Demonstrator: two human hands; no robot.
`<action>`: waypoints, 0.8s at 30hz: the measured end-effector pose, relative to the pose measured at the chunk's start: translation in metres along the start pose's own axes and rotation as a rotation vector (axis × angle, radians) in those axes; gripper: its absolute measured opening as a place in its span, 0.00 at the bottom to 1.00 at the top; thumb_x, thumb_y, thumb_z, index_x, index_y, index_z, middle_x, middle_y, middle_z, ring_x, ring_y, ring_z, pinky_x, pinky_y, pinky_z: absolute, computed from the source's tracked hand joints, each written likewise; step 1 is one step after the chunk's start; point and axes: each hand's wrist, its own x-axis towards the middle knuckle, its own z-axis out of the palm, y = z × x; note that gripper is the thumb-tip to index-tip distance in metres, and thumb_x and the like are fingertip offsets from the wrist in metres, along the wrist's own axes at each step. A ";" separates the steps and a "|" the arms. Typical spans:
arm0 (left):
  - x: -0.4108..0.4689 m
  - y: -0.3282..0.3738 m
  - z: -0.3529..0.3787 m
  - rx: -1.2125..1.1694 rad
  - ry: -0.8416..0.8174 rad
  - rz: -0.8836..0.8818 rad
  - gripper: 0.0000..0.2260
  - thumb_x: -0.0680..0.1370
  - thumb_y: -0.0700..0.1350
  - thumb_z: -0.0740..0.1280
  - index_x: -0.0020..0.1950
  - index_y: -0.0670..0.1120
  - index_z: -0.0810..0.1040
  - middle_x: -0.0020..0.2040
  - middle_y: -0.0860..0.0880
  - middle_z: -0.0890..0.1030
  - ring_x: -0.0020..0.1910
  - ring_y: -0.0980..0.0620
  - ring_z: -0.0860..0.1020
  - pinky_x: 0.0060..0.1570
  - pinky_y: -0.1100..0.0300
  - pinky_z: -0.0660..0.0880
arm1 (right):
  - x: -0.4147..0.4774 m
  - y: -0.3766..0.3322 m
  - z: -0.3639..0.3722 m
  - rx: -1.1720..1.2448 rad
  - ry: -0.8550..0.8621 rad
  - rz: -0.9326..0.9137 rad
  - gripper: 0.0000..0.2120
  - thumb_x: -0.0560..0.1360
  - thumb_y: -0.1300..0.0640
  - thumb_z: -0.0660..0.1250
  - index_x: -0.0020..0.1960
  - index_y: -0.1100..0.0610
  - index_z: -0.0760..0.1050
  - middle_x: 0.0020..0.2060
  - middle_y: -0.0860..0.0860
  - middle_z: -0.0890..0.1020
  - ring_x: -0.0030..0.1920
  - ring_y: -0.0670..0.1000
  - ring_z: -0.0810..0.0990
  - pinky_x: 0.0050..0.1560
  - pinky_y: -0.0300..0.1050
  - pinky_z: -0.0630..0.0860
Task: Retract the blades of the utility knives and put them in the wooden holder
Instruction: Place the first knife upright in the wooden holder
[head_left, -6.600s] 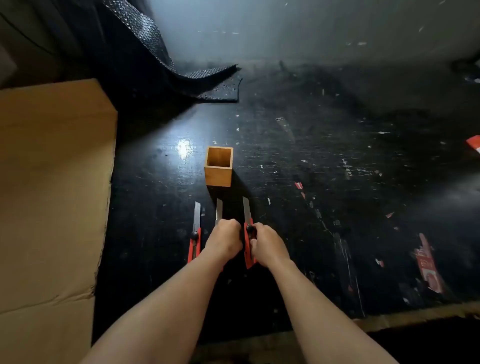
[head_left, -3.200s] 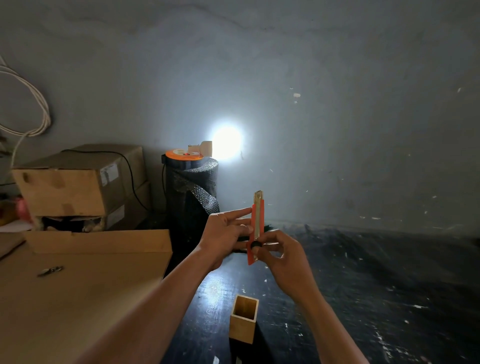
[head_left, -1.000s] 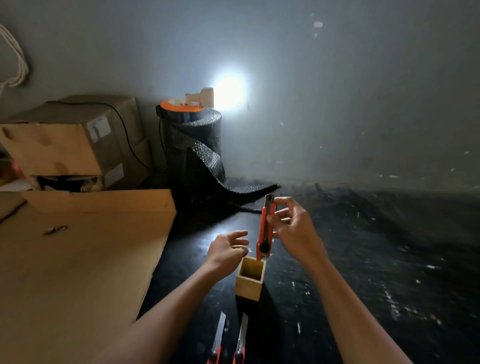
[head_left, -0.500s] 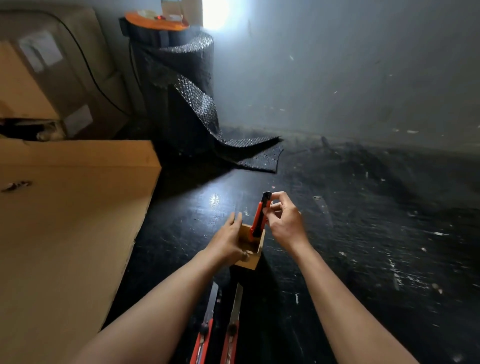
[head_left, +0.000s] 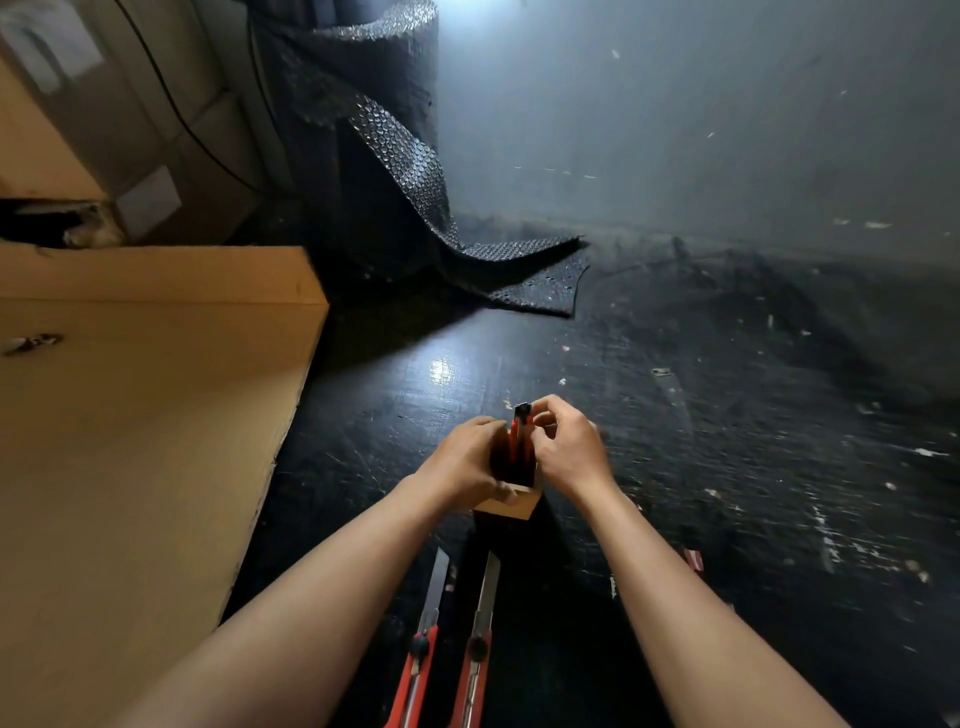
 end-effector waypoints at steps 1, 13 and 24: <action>0.000 0.001 0.000 0.002 0.000 -0.001 0.33 0.58 0.49 0.84 0.62 0.51 0.79 0.60 0.50 0.80 0.58 0.48 0.80 0.60 0.49 0.78 | 0.000 0.002 0.001 -0.010 -0.006 0.003 0.08 0.75 0.63 0.66 0.50 0.53 0.79 0.45 0.52 0.85 0.47 0.54 0.82 0.45 0.46 0.77; -0.010 -0.001 0.005 -0.032 0.062 -0.028 0.32 0.63 0.48 0.84 0.62 0.42 0.74 0.59 0.47 0.80 0.59 0.45 0.79 0.58 0.53 0.76 | -0.001 0.004 -0.004 -0.030 0.014 0.010 0.11 0.76 0.63 0.68 0.57 0.56 0.79 0.50 0.54 0.85 0.51 0.54 0.82 0.48 0.44 0.75; -0.077 0.008 0.005 -0.014 0.267 -0.047 0.35 0.72 0.45 0.79 0.76 0.42 0.70 0.73 0.44 0.77 0.72 0.44 0.74 0.72 0.50 0.70 | -0.058 -0.007 -0.041 -0.092 0.042 0.002 0.19 0.76 0.57 0.72 0.65 0.55 0.73 0.52 0.54 0.82 0.53 0.54 0.81 0.54 0.53 0.81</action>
